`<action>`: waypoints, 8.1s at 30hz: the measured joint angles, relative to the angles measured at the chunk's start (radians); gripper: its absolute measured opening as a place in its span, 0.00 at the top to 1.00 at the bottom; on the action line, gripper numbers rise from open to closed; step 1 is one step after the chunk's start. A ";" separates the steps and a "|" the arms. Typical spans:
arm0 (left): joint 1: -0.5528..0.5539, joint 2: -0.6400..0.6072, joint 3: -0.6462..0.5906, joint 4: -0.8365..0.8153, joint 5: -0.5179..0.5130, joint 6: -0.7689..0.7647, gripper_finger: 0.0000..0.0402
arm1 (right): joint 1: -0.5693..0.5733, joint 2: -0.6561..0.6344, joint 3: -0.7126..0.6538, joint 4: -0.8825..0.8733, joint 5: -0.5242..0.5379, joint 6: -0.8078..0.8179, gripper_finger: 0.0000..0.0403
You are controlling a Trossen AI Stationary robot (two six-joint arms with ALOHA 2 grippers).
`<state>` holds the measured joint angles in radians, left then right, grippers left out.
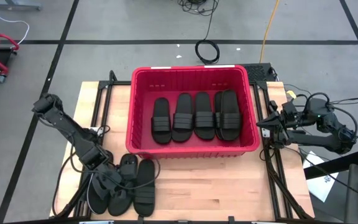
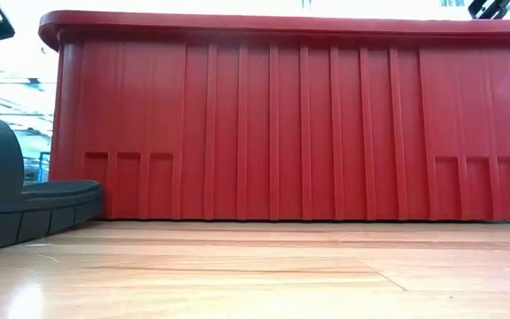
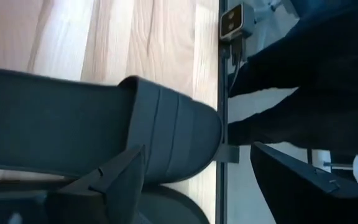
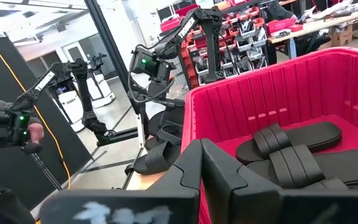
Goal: Pick and place slides into bin
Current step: Put the black slide into the red bin
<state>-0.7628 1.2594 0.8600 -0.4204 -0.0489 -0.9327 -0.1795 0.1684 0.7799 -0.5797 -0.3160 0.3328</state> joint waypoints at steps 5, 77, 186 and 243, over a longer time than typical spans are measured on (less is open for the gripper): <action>0.010 0.010 -0.010 0.010 0.021 0.015 0.32 | 0.000 0.000 0.000 0.000 0.000 0.000 1.00; 0.157 0.132 0.860 -0.235 -0.021 0.588 1.00 | 0.000 0.042 0.000 0.037 0.019 -0.031 1.00; 1.032 0.857 1.487 -0.862 0.519 1.589 1.00 | -0.122 1.129 0.444 0.116 -0.017 -0.795 0.61; 0.977 0.628 1.493 -0.620 0.101 1.461 0.20 | -0.301 1.246 0.608 -0.338 -0.302 -0.837 1.00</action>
<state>0.2142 1.8875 2.3534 -1.0406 0.0517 0.5286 -0.4800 1.4142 1.3879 -0.9174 -0.6183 -0.5046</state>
